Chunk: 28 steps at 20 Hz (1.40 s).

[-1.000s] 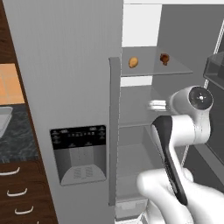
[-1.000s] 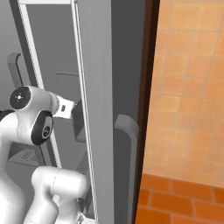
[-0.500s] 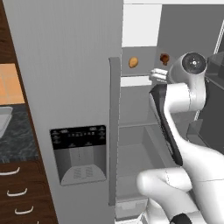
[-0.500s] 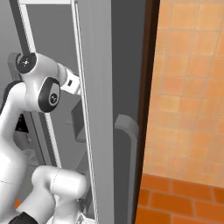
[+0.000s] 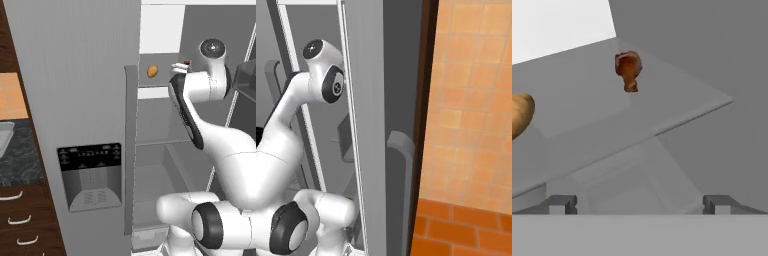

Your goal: Place one potato and one chicken drumstick in each tupperware on the nearby counter, to pack two identical lunches.

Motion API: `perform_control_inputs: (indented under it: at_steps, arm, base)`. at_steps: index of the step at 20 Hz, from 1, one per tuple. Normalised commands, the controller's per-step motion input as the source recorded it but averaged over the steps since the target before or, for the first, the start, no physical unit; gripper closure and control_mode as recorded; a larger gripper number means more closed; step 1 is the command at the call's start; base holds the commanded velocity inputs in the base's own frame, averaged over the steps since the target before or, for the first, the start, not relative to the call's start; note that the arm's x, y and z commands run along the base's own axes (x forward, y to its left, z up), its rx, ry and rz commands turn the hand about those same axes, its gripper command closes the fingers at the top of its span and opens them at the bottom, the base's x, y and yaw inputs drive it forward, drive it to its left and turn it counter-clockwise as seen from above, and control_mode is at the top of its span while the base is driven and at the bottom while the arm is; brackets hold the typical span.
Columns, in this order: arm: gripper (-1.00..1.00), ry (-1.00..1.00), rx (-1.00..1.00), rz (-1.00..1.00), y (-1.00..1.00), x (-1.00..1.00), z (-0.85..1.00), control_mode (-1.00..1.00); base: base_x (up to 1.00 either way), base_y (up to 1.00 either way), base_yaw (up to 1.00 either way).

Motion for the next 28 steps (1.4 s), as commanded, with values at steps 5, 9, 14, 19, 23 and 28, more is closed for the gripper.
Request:
perform_control_inputs:
  at_steps: [5, 9, 14, 19, 23, 28]
  arm:
    - [-1.00, 0.14, 0.00, 0.00, -0.30, 0.84, -0.01, -1.00]
    - [-1.00, 0.14, 0.00, -0.03, -0.44, 0.91, -0.05, -1.00]
    - [-1.00, 0.12, -0.01, -0.01, -0.43, 0.99, -0.22, -1.00]
    - [-1.00, 0.05, 0.00, 0.00, -0.37, 1.00, -0.24, -1.00]
    - [-1.00, 0.00, 0.00, 0.00, -0.13, 0.97, -0.23, -1.00]
    - [-1.00, -0.04, 0.00, 0.00, -0.17, 0.64, -0.42, -1.00]
  base:
    - [0.00, 0.00, 0.00]
    - [0.00, 0.00, 0.00]
    - [0.00, 0.00, 0.00]
    - [0.00, 0.00, 0.00]
    - [0.00, 0.00, 0.00]
    - [0.00, 0.00, 0.00]
